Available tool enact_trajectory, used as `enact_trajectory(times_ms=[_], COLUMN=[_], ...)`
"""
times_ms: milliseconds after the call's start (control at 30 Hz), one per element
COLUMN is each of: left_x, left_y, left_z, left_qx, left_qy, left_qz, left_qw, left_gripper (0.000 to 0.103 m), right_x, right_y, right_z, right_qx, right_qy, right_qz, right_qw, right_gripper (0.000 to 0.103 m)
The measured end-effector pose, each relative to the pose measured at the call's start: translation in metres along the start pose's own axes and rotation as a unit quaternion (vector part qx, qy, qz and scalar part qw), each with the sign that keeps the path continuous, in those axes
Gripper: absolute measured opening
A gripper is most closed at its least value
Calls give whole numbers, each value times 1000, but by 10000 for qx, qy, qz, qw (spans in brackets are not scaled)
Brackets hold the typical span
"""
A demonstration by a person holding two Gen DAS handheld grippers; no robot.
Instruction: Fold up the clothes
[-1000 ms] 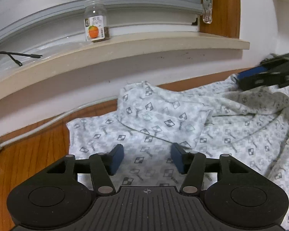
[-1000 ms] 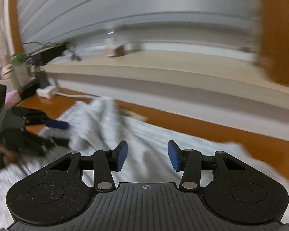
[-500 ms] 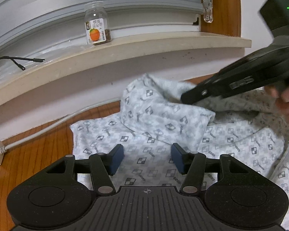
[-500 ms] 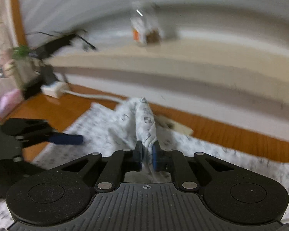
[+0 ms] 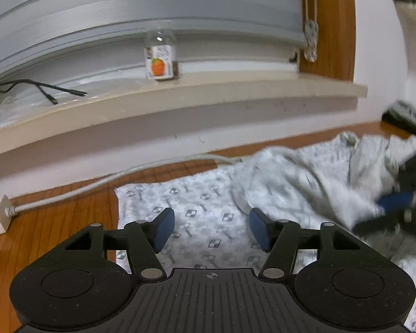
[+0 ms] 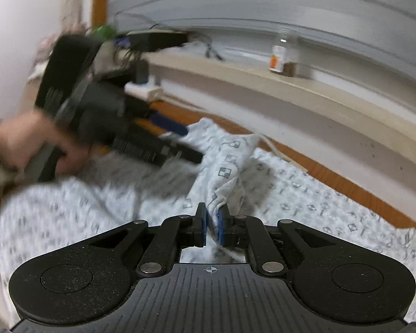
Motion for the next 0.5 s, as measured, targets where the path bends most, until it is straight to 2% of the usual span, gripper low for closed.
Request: enact_trajectory(times_ms=[100, 200, 300, 367, 500], left_x=[-9, -13, -11, -7, -3], left_y=[1, 0, 0, 0, -1], left_z=[0, 0, 1, 2, 3], left_qx=[7, -38, -2, 19, -2], left_qy=[298, 467, 409, 317, 186], left_qz=[169, 221, 174, 107, 42], left_qw=[9994, 9987, 9990, 9994, 9998], left_gripper=[69, 69, 69, 69, 69], right_x=[-4, -2, 2, 8, 24], right_y=[-2, 1, 10, 14, 7], right_z=[6, 3, -7, -18, -41], right_qx=[-64, -51, 104, 233, 261], right_qy=[45, -68, -223, -339, -615], right_qz=[-28, -174, -267, -279, -181], right_qw=[10000, 9998, 9993, 9988, 9976], right_gripper=[14, 26, 36, 48, 49])
Point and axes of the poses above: each gripper's, at about its wrist camera, not at the fingertips, and y roughly against the way its jaws point, x to its right, z to its underside, the point moved 6 cm from there along -y, roughly the way its jaws point, and after that the axes turned 9 degrees about -x, right-handed, at the moved point
